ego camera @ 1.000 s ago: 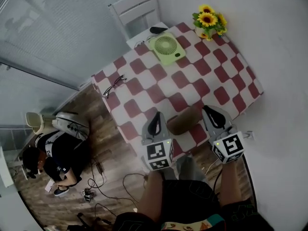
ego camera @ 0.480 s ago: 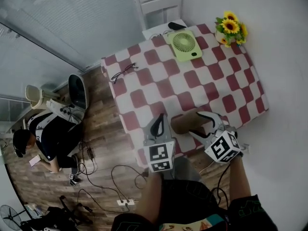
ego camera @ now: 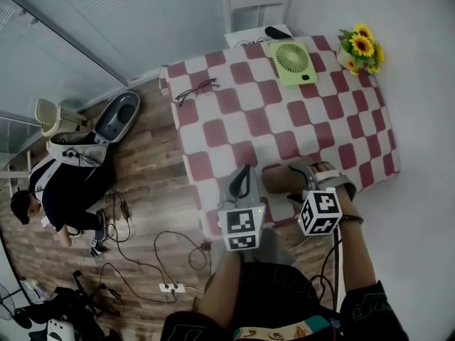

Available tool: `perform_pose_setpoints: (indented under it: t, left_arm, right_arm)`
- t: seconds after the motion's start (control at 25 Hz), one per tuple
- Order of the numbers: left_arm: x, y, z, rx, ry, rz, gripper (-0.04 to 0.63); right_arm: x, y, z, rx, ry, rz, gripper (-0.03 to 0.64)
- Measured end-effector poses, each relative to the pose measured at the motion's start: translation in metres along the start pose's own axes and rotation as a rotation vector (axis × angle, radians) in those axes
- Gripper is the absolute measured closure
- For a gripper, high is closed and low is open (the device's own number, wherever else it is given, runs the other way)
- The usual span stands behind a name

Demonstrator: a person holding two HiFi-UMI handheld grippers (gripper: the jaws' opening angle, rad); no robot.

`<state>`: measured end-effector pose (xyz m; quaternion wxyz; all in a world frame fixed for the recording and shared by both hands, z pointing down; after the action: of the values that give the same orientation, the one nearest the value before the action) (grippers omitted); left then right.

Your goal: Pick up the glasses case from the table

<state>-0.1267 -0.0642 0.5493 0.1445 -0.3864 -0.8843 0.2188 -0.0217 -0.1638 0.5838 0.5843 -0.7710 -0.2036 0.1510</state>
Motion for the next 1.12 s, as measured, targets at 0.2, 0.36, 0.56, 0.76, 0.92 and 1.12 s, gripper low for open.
perform_pose_setpoints:
  t: [0.2, 0.36, 0.56, 0.76, 0.92, 1.12]
  left_arm:
    - [0.007, 0.001, -0.004, 0.011, 0.017, 0.003, 0.588]
    - [0.012, 0.002, -0.006, 0.011, 0.025, 0.005, 0.588]
    - [0.015, 0.001, -0.003, 0.007, 0.022, 0.006, 0.588]
    - [0.014, 0.003, 0.009, -0.026, 0.003, 0.008, 0.588]
    - [0.017, 0.001, 0.020, -0.048, -0.002, 0.011, 0.588]
    - [0.018, -0.004, 0.043, -0.093, -0.012, 0.012, 0.588]
  right_arm:
    - [-0.005, -0.018, 0.000, 0.107, 0.076, 0.020, 0.242]
    - [-0.007, -0.027, 0.002, 0.155, 0.116, 0.034, 0.236]
    - [-0.007, -0.031, 0.002, 0.169, 0.115, 0.089, 0.235]
    - [-0.010, -0.027, 0.003, 0.134, 0.094, 0.092, 0.243]
    - [-0.019, -0.013, 0.006, 0.014, -0.011, 0.001, 0.245]
    - [-0.037, 0.012, 0.008, -0.134, -0.173, -0.152, 0.245]
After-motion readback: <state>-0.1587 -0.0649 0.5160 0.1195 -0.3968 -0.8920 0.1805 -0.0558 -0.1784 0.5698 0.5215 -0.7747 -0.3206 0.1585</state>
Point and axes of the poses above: the fingertips, and each gripper's own axes: y backward along the fingers, x to its left, z out of its top, the point moved 5 cm from there along y, backward along the fingers, and after that the axes turned 12 degrees about z, right-handed, at the moved point
